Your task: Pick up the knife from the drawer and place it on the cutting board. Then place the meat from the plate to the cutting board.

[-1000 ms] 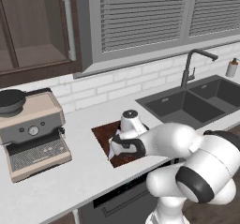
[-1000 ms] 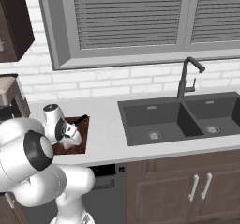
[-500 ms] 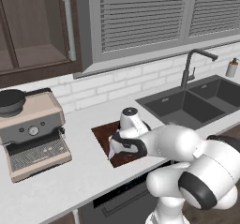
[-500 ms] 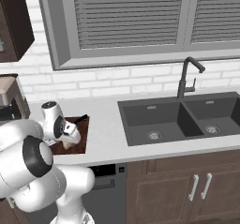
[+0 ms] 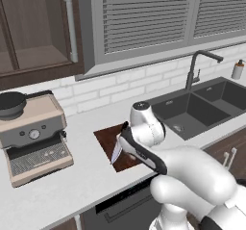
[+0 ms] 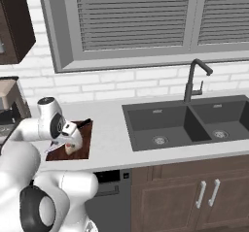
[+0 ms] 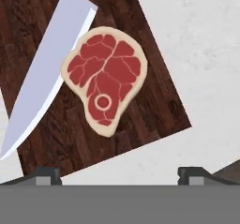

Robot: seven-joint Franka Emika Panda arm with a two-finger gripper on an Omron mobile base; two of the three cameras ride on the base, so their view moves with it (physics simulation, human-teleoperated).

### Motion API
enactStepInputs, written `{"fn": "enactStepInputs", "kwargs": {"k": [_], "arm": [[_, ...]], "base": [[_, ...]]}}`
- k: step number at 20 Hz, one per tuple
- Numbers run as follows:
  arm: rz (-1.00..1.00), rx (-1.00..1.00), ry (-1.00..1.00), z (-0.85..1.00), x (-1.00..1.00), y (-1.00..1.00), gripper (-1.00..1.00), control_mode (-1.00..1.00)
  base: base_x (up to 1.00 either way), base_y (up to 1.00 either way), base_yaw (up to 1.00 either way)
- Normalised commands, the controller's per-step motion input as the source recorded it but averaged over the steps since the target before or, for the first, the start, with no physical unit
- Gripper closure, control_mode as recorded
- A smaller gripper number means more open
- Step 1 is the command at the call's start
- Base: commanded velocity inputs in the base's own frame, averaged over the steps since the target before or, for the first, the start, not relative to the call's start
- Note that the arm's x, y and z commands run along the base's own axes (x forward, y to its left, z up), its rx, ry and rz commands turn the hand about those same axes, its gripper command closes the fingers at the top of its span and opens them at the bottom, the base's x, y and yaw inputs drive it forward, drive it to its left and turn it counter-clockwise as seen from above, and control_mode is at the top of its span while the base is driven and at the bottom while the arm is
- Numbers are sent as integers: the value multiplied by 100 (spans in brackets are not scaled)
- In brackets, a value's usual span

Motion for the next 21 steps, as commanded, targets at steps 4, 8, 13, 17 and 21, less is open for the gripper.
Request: {"fn": "enactStepInputs", "kwargs": {"k": [4, 8, 13, 17, 21], "arm": [[0, 6, -9, 75, -64, -49, -100, -100], [0, 8, -14, 81, -65, -60, -100, -100], [0, 10, -13, 88, -54, -40, -100, -100], [0, 11, -4, 93, -37, 0, -100, -100], [0, 7, -9, 85, -44, 2, -100, -100]], "base": [[0, 0, 0], [0, 0, 0], [0, 0, 0], [0, 0, 0], [0, 0, 0]]}}
